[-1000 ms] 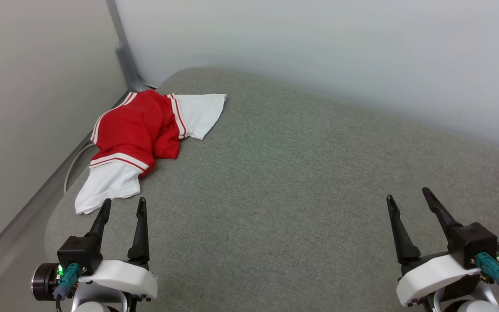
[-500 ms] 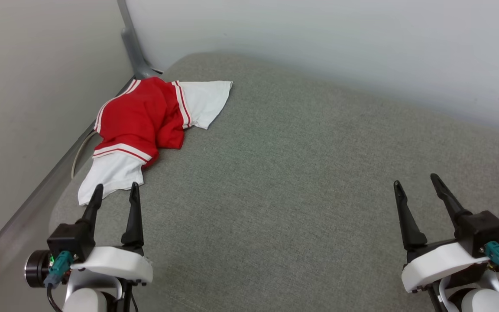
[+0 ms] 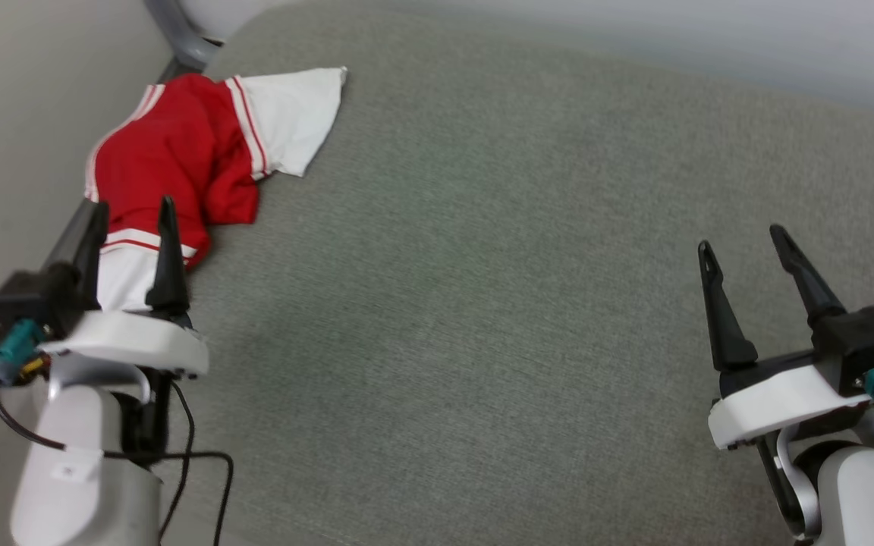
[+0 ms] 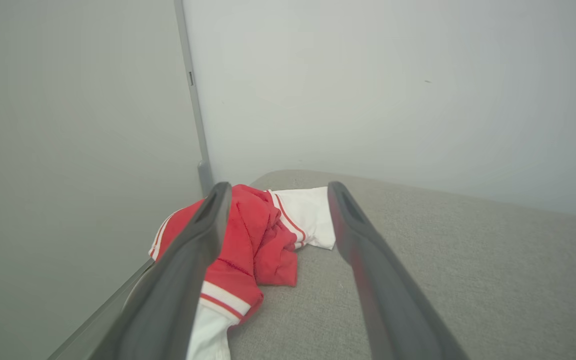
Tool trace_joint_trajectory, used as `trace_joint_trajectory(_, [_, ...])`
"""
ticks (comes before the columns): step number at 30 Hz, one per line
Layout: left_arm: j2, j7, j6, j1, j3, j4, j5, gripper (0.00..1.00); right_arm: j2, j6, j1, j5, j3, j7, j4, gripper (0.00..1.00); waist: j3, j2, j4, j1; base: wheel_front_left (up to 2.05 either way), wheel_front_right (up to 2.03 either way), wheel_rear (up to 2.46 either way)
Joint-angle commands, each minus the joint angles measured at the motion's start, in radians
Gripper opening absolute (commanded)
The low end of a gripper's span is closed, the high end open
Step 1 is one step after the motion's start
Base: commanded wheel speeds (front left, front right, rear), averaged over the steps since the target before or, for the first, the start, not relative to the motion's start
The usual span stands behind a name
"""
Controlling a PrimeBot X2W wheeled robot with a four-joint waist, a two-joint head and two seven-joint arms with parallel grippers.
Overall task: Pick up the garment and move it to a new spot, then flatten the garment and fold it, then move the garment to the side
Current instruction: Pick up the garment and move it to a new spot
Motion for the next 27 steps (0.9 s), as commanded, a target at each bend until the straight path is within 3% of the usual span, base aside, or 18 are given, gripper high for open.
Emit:
trace_joint_trajectory(1, [0.018,-0.002,0.0,-0.032,-0.005,0.018,-0.01,1.0,0.001,-0.001,-0.021,-0.008,0.0,0.003,-0.007,1.0,0.055,-0.0001,-0.041,-0.0001,0.0,0.0,0.0])
trace_joint_trajectory(8, [0.183,0.121,0.0,-0.216,-0.059,0.17,-0.168,1.0,0.001,-0.001,-0.079,-0.022,0.004,0.019,-0.059,1.0,0.171,-0.0001,-0.103,-0.0001,0.0,0.0,0.0])
trace_joint_trajectory(18, [0.446,0.441,0.0,-0.397,-0.181,0.326,-0.444,1.0,0.001,-0.001,-0.137,-0.055,0.023,0.034,-0.116,1.0,0.338,-0.0001,-0.182,-0.0001,0.0,0.0,0.0])
trace_joint_trajectory(23, [0.534,0.591,0.0,-0.449,-0.222,0.379,-0.55,1.0,0.0,-0.001,-0.151,-0.085,0.033,0.046,-0.146,1.0,0.395,-0.0001,-0.204,-0.0001,0.0,0.0,0.0])
trace_joint_trajectory(27, [0.569,0.686,0.0,-0.46,-0.249,0.424,-0.61,1.0,0.001,-0.001,-0.154,-0.09,0.037,0.051,-0.173,1.0,0.418,-0.0001,-0.217,-0.0001,0.0,0.0,0.0])
